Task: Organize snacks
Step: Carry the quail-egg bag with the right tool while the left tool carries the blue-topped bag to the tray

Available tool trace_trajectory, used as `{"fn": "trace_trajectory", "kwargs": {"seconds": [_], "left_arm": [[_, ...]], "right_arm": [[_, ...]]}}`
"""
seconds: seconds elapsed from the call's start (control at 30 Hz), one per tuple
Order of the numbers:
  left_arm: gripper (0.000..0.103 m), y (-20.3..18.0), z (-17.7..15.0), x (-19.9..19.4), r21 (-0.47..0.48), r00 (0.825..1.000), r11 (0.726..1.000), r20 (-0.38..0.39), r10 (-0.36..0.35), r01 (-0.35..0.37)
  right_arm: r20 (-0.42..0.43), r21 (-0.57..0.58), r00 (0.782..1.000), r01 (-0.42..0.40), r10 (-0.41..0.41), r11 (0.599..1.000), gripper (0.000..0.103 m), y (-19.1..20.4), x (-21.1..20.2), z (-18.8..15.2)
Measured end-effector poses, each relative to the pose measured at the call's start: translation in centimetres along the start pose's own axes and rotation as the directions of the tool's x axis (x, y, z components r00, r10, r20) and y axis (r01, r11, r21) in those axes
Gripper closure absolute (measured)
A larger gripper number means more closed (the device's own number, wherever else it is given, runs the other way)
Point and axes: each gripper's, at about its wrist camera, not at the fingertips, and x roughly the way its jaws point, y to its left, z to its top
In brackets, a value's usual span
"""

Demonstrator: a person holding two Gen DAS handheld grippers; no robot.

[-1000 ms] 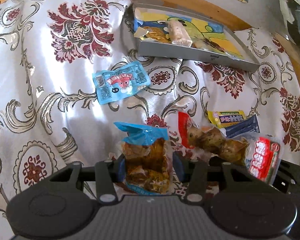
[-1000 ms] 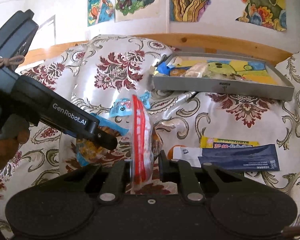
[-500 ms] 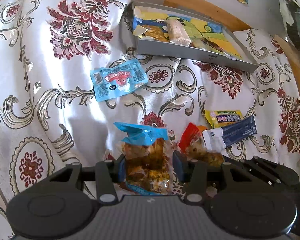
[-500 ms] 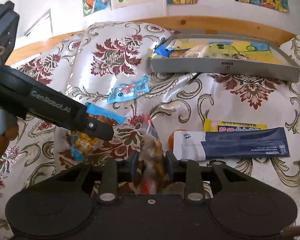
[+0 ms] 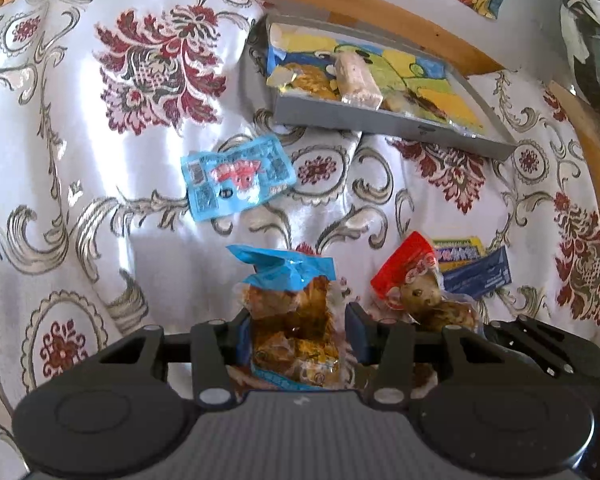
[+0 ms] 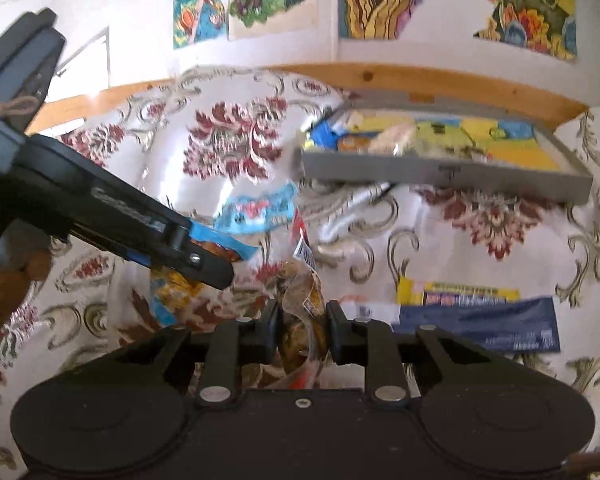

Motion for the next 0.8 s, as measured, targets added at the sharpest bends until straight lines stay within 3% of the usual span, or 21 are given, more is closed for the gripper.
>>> {"fn": "trace_trajectory", "kwargs": {"seconds": [0.3,0.8], "left_arm": [[0.053,-0.9,4.0,0.5,0.021,0.998,1.000,0.056,-0.008,0.007],[0.053,-6.5,14.3,5.2,0.114,0.980,0.991,0.180,-0.085,0.065]], "right_arm": [[0.060,-0.034,0.998,0.022,-0.020,0.999,0.078,-2.2,0.3,3.6],[0.128,-0.071,0.981,0.156,-0.146,0.985,0.078,-11.6,3.5,12.2]]}}
